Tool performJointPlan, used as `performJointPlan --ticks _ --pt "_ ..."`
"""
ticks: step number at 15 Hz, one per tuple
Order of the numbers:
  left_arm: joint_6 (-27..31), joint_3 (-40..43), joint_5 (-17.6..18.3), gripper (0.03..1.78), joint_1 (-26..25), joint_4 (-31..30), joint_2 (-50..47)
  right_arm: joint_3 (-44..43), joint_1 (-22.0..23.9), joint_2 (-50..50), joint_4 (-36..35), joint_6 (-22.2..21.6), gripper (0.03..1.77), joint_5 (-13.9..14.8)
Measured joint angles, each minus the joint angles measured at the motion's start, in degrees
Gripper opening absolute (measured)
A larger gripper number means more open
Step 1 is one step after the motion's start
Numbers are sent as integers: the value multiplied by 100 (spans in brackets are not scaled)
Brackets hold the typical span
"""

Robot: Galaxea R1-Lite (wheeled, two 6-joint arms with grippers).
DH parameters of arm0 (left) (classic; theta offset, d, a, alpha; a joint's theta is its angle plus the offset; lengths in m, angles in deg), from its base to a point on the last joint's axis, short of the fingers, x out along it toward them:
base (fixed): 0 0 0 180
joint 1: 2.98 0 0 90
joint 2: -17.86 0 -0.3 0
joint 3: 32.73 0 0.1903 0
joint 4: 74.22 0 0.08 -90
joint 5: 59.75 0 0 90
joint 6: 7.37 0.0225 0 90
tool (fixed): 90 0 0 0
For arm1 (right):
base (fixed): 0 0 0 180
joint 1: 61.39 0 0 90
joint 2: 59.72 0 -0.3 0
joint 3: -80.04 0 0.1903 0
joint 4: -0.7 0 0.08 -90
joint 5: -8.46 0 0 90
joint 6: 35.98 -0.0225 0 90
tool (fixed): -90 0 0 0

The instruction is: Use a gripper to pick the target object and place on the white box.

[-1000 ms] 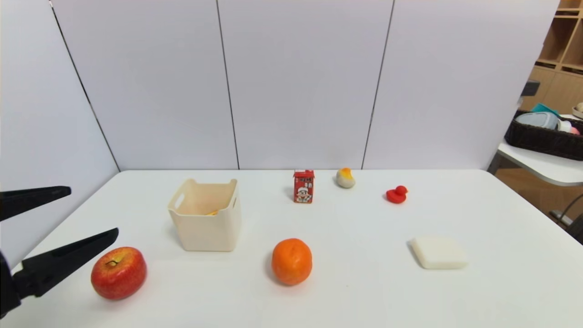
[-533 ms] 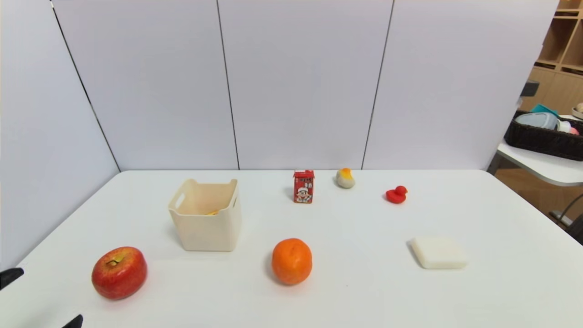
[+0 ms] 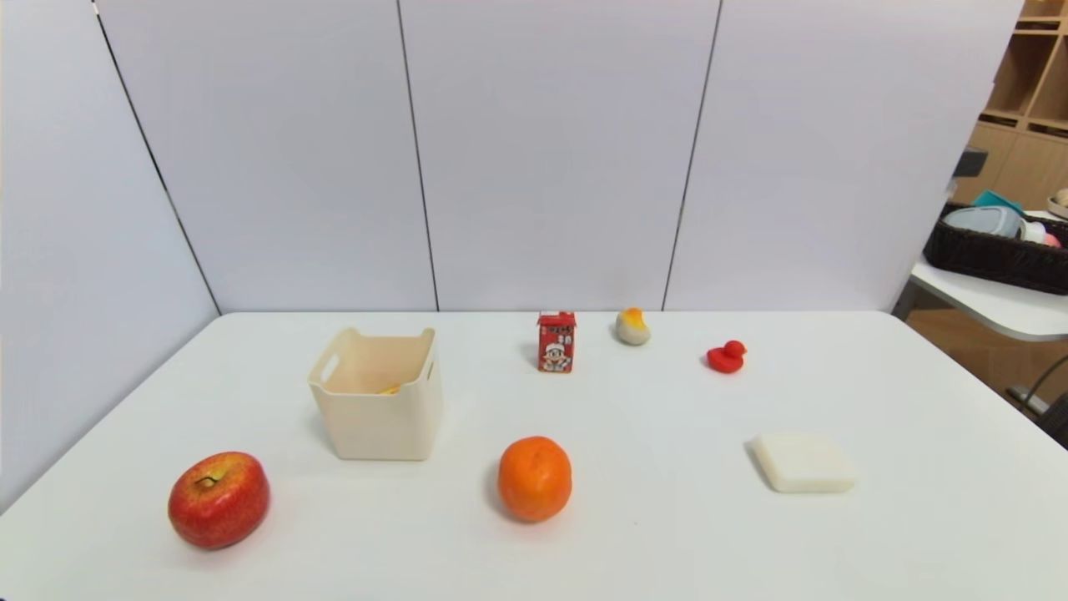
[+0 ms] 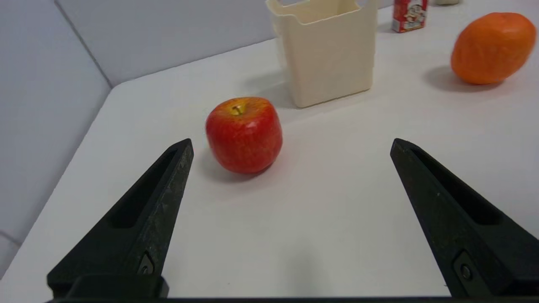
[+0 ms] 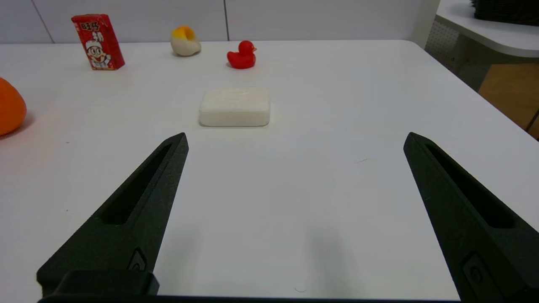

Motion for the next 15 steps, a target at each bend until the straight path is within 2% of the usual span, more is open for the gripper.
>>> performJointPlan --ticks 1,2,3,15 --pt "-140 116 -391 169 12 111 -162 0 0 0 0 0 177 0" --pt "-193 166 -590 169 23 291 -262 0 0 0 0 -5 177 0" --pt "-228 196 -645 169 26 355 -336 0 0 0 0 -2 177 0" --pt "-848 223 -809 169 26 357 -457 0 0 0 0 -2 177 0"
